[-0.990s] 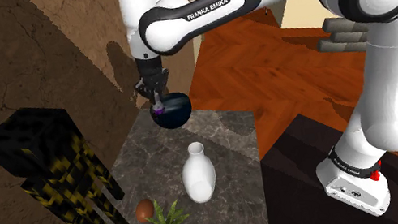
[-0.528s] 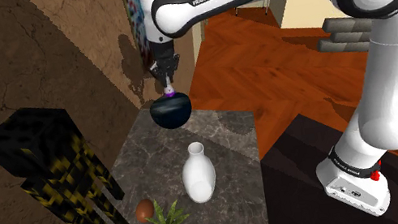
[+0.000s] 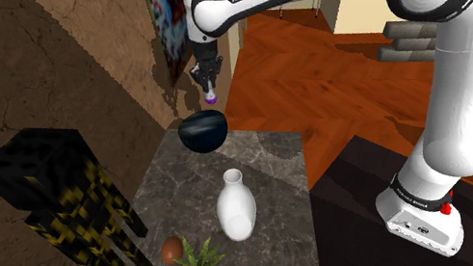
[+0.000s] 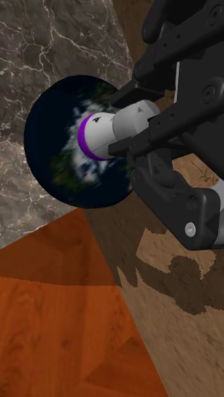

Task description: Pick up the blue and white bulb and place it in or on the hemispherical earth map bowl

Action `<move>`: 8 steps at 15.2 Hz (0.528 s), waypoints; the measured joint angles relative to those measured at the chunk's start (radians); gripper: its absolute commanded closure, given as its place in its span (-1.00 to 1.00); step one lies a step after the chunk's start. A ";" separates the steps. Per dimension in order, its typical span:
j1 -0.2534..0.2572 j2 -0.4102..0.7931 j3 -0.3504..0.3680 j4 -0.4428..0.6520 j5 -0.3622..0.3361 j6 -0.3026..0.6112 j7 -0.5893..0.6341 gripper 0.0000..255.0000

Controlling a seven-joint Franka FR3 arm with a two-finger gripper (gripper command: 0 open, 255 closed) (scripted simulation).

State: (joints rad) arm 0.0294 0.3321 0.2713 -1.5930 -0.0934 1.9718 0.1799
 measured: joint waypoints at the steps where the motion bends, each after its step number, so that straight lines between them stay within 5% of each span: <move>1: -0.001 0.004 -0.001 -0.007 -0.001 0.010 -0.001 1.00; 8: -0.002 0.026 -0.005 -0.071 -0.009 0.095 0.002 1.00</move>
State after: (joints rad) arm 0.0274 0.3577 0.2665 -1.6637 -0.1023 2.0666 0.1823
